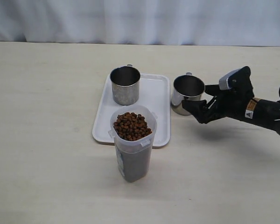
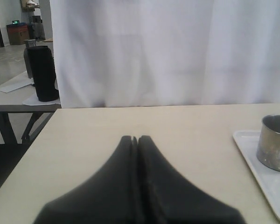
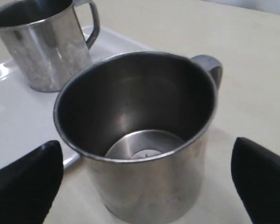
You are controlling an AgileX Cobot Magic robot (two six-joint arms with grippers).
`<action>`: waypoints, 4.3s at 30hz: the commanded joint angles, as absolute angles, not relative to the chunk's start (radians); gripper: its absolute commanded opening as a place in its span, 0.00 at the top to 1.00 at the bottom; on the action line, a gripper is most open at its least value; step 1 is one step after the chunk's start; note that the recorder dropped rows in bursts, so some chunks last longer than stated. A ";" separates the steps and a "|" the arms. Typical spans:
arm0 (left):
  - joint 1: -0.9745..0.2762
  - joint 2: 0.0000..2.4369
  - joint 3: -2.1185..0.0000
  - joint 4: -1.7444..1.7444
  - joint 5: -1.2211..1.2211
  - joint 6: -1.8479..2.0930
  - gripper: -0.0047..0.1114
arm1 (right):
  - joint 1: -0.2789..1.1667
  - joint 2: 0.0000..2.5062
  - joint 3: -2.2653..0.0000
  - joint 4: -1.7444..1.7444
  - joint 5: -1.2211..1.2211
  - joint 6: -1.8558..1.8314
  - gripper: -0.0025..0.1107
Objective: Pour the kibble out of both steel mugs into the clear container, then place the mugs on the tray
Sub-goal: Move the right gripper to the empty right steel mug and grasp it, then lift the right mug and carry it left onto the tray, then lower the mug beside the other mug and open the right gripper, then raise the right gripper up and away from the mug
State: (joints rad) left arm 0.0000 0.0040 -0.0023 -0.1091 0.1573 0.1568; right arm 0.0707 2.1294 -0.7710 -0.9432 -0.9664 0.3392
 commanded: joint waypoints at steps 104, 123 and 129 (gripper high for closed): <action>0.002 0.000 0.000 -0.083 0.151 0.155 0.96 | 0.292 2.204 -0.941 -0.987 -1.176 0.337 0.24; 0.002 0.000 0.000 -0.083 0.151 0.155 0.96 | 0.051 2.044 -0.941 -1.242 -1.221 0.973 0.34; 0.002 0.000 0.000 -0.081 0.151 0.155 0.96 | -0.072 1.986 -0.941 -1.477 -1.150 1.184 0.93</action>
State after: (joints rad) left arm 0.0000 0.0033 -0.0023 -0.0839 0.1573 0.1568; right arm -0.0327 2.0013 -0.9383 -1.3516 -1.2074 1.0667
